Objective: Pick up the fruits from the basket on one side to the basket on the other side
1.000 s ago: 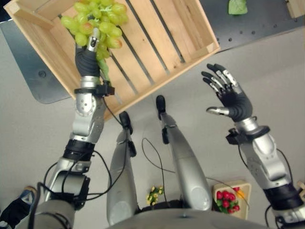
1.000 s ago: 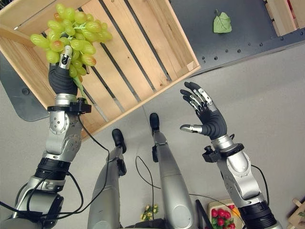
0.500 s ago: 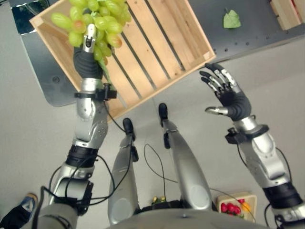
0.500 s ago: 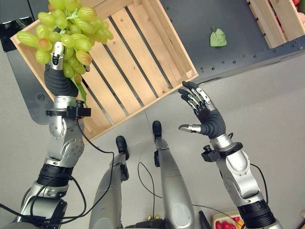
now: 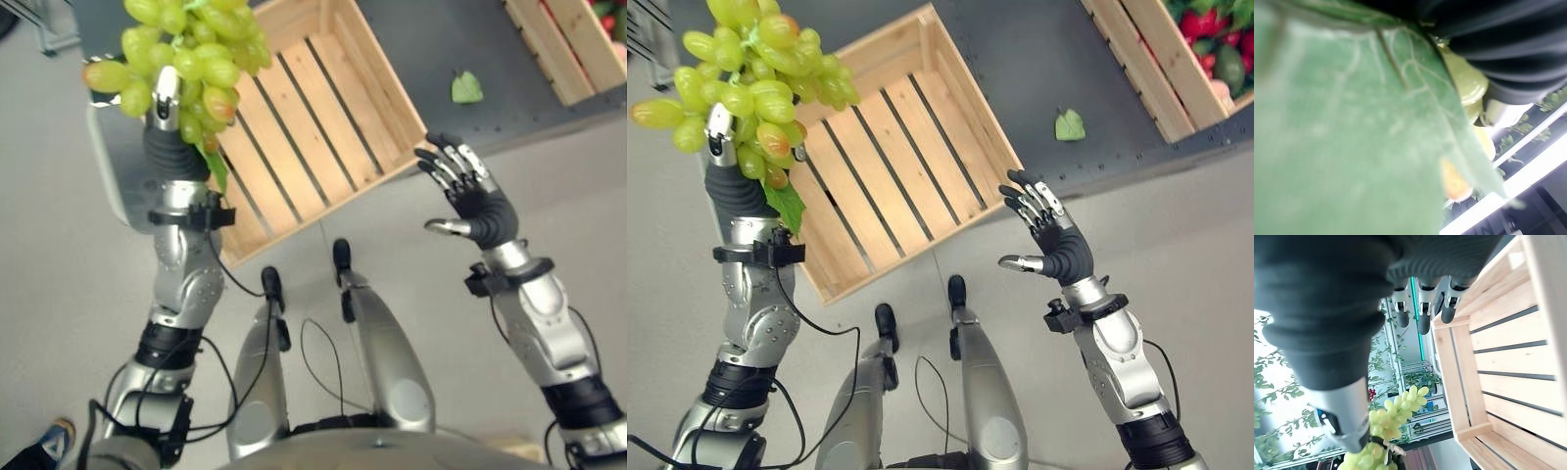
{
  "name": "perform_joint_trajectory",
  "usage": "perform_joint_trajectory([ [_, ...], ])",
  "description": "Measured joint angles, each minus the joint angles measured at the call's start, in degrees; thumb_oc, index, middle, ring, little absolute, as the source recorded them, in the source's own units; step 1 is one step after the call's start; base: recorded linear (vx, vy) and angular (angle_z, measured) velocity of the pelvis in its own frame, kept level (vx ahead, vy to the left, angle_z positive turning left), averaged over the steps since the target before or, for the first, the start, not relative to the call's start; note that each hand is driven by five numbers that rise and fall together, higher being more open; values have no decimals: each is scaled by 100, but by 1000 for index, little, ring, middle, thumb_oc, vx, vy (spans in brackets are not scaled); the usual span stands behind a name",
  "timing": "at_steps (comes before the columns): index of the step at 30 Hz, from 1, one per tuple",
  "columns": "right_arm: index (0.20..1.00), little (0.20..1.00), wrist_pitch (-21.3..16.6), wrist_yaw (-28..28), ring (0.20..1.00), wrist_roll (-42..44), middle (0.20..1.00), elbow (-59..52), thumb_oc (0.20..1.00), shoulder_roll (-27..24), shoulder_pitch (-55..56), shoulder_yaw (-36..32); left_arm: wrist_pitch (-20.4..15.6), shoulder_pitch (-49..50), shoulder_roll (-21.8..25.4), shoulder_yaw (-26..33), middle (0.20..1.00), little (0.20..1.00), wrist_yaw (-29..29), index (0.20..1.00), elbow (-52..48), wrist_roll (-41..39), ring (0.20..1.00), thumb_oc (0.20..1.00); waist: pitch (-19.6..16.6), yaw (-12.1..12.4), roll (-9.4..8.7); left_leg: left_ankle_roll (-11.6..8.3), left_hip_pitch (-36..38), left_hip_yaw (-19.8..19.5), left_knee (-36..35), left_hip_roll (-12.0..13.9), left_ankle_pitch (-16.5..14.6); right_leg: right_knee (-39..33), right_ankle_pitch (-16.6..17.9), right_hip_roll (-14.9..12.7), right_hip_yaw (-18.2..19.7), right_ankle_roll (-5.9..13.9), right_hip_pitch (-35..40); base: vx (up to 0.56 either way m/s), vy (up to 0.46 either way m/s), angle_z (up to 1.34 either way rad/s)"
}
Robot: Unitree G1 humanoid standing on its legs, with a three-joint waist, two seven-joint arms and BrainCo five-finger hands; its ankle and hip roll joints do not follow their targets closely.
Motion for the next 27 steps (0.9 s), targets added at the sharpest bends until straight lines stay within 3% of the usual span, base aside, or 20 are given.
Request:
perform_joint_trajectory([
  [12,1000,1000,29,-11,1000,-92,1000,738,1000,-2,217,-179,110,1064,54,30,200,200,-723,200,-133,-66,200,200,-528,116,135,9,962,-131,-451,11,7,-229,-160,7,-149,29,930,85,13,5],
  [20,1000,1000,90,29,1000,-145,1000,1180,1000,-370,-108,-327,316,1757,613,-3,200,200,-1347,200,-112,-109,200,200,-1157,199,228,34,1511,-215,-764,25,27,-588,-178,4,-341,49,1581,87,14,10],
  [27,1000,1000,296,278,1000,504,1000,1711,1000,-605,-400,-244,627,2300,1179,-293,200,200,-1865,200,95,77,200,200,-1572,331,238,37,1912,-265,-972,59,28,-806,-188,35,-412,66,2015,85,13,5],
])
